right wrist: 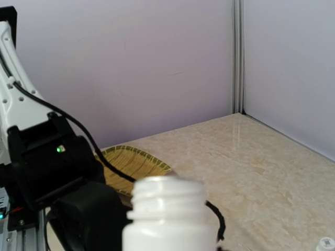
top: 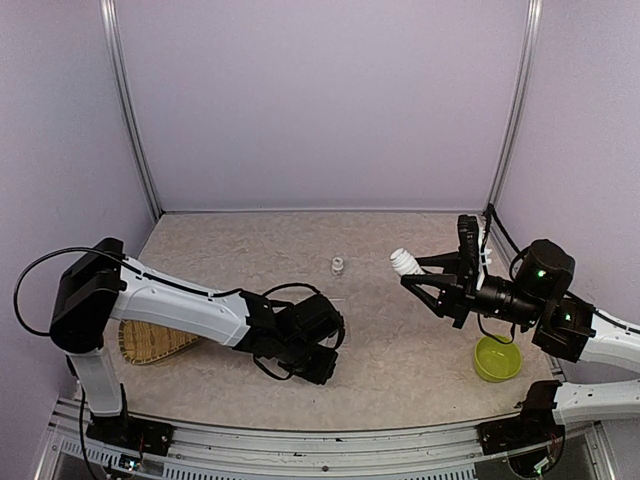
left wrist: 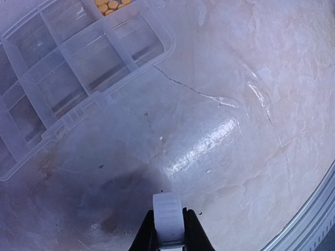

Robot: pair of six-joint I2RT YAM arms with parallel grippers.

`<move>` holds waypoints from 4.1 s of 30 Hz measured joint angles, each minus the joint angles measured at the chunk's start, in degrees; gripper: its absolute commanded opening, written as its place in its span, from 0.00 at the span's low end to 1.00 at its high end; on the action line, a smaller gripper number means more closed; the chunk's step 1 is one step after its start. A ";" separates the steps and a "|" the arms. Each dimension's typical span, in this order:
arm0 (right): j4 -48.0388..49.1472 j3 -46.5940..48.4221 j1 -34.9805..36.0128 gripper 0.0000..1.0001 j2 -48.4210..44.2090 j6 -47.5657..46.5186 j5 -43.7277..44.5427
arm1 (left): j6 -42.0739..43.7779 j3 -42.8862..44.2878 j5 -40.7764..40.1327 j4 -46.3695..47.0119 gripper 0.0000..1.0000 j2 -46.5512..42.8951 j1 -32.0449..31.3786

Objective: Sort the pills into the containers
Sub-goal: Move the lid of the pill bottle to the center of the board, then pour the pill into the compartment of the pill container.

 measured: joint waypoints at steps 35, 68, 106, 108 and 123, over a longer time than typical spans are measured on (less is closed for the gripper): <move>-0.04 0.00 0.00 0.18 1.05 0.00 -0.20 | -0.90 -7.39 20.65 18.01 0.11 1.38 3.87; -0.02 0.00 0.00 0.18 1.03 -0.02 -0.17 | 0.20 -5.70 12.31 9.79 0.52 -1.09 3.56; 9.05 -7.50 0.00 0.16 15.23 -4.92 1.79 | 11.10 -14.36 7.54 23.82 0.99 -14.91 22.69; 9.33 -7.58 0.00 0.16 16.44 -5.27 2.25 | 12.07 -14.64 8.07 25.49 0.99 -14.91 23.34; 10.71 -7.10 -0.02 0.15 27.54 -7.61 4.15 | 17.68 -19.39 13.75 39.06 0.99 -14.23 23.39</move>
